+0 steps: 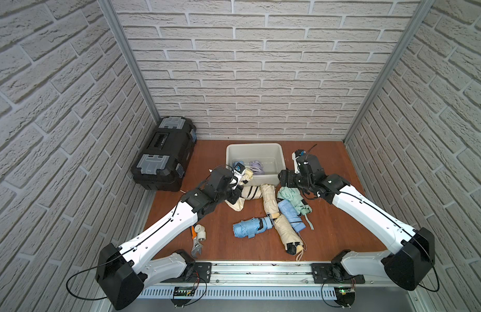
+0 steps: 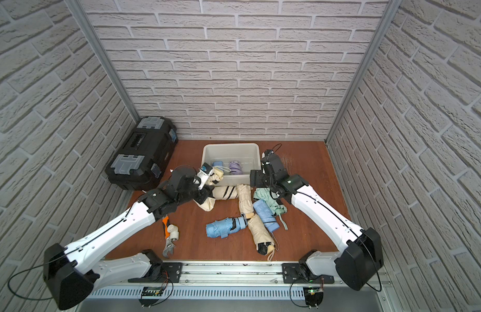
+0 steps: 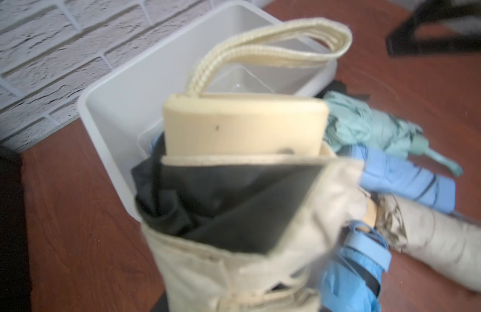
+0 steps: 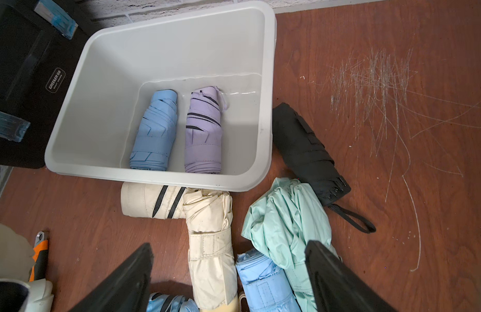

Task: Put the umbrella into the storage box
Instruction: Pick up the umbrella from the center of the board, then place the umbrella in the storage box.

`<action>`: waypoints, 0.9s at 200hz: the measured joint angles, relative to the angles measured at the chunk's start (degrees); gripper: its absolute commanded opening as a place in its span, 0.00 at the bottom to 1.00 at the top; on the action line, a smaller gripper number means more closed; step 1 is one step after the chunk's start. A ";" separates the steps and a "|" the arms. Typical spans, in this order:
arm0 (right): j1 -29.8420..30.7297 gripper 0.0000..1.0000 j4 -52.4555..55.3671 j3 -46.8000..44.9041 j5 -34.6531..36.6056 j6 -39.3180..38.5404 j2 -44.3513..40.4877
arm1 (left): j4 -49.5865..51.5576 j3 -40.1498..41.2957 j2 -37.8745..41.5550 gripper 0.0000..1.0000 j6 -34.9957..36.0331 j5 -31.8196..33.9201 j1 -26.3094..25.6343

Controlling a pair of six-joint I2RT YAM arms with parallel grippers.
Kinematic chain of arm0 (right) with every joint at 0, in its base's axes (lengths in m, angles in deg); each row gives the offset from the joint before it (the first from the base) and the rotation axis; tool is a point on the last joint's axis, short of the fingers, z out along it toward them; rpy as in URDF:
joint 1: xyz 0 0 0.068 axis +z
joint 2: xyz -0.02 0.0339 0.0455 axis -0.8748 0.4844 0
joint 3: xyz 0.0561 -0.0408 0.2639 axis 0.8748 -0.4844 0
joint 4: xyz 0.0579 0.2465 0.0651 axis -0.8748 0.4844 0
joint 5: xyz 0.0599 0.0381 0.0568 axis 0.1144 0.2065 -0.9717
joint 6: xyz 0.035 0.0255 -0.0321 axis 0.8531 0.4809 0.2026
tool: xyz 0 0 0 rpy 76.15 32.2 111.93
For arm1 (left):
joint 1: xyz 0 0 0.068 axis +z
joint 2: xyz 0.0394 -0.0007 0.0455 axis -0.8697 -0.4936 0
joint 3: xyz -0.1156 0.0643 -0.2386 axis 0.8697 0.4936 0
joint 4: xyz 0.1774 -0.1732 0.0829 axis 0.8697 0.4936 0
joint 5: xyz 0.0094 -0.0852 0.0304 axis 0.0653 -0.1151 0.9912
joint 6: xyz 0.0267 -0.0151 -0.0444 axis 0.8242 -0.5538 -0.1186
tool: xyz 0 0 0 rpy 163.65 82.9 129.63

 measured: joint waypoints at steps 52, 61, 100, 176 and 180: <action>-0.57 0.90 0.26 3.41 1.66 -0.02 0.83 | -7.69 -12.28 -12.09 0.46 -19.43 -2.69 5.09; -0.83 0.91 0.24 3.98 1.88 -0.09 0.83 | -8.37 -14.23 -14.38 0.46 -22.23 -3.04 5.35; -3.65 0.90 0.37 5.75 3.04 -0.28 0.96 | -9.14 -24.81 -27.19 0.45 -31.85 -5.27 5.46; -7.54 0.90 0.68 7.10 4.04 -2.19 1.57 | -2.32 -44.52 -49.00 0.43 -40.63 -8.94 5.14; -7.72 0.90 0.70 7.10 4.04 -2.29 1.64 | -1.53 -45.55 -49.96 0.43 -40.74 -9.11 5.07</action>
